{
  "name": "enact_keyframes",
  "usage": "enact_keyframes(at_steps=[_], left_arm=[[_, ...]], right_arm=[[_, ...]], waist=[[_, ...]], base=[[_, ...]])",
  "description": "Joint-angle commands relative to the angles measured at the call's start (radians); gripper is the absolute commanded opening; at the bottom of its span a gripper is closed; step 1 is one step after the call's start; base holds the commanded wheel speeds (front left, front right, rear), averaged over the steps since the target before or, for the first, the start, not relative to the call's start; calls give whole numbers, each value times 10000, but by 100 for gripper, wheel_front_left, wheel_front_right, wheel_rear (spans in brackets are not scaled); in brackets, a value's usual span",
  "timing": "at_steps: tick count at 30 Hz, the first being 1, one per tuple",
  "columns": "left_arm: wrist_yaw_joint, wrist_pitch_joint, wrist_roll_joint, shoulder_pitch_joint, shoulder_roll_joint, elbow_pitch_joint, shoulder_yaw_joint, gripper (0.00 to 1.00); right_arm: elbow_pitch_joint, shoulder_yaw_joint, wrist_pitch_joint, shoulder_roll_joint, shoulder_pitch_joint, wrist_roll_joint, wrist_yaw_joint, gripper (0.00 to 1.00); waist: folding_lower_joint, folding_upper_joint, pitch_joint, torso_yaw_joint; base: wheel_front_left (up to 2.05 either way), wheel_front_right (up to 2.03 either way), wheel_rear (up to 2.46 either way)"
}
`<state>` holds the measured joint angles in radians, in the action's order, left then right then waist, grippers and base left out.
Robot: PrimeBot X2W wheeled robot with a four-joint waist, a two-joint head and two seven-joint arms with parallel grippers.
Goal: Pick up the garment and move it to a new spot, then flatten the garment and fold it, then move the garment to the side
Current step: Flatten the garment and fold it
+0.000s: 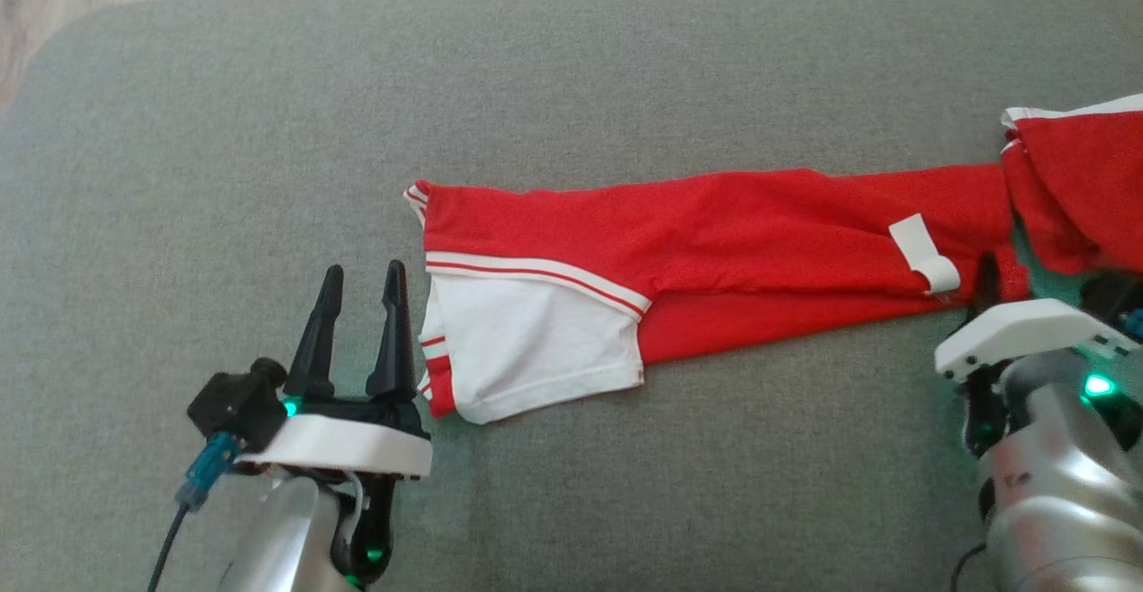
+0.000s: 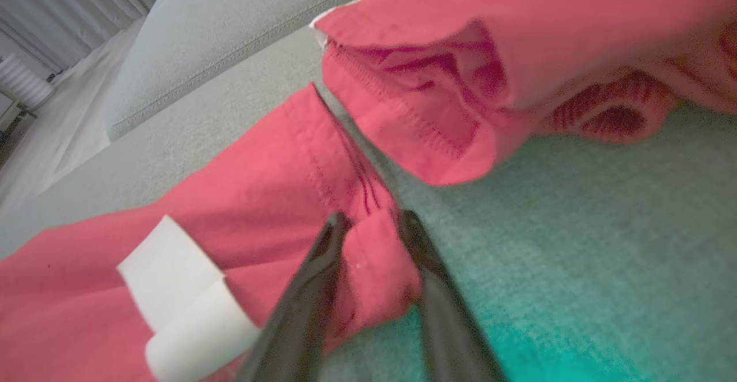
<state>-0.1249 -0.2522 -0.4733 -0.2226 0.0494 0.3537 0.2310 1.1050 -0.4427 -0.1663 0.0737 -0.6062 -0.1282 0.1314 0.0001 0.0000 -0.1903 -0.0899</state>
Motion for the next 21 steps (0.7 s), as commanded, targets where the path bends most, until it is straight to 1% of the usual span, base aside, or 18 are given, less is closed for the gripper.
enact_keyframes(at_steps=[1, 5, 10, 15, 20, 21], left_arm=[[-54, -95, 86, -456, 26, -250, -294, 100], [-55, -95, 67, -379, 22, -274, -341, 100], [-56, -95, 30, -184, 19, -346, -440, 100], [-56, -95, -2, -16, 16, -486, -490, 100], [-57, -95, 1, 147, 14, -670, -551, 100], [-57, -95, 1, 147, 14, -670, -551, 100]], right_arm=[[-21, 398, -102, -165, -157, 99, -7, 0], [-161, 1094, -445, -209, -183, -56, -7, 0], [-709, 1873, -714, -228, 29, -683, -7, 0], [-1504, 3254, -758, -232, 315, -1665, -7, 0], [-2628, 4865, -501, -233, 618, -2770, -7, 0], [-2628, 4865, -501, -233, 618, -2770, -7, 0]], waist=[[-1, 0, 62, 49], [-1, 0, 316, 166], [-1, 0, 699, 264], [-1, 0, 1071, 139], [-1, 0, 1417, -226], [-1, 0, 1417, -226]], base=[[0, 0, 0], [0, 0, 0], [0, 0, 0], [0, 0, 0], [0, 0, 0], [0, 0, 0]])
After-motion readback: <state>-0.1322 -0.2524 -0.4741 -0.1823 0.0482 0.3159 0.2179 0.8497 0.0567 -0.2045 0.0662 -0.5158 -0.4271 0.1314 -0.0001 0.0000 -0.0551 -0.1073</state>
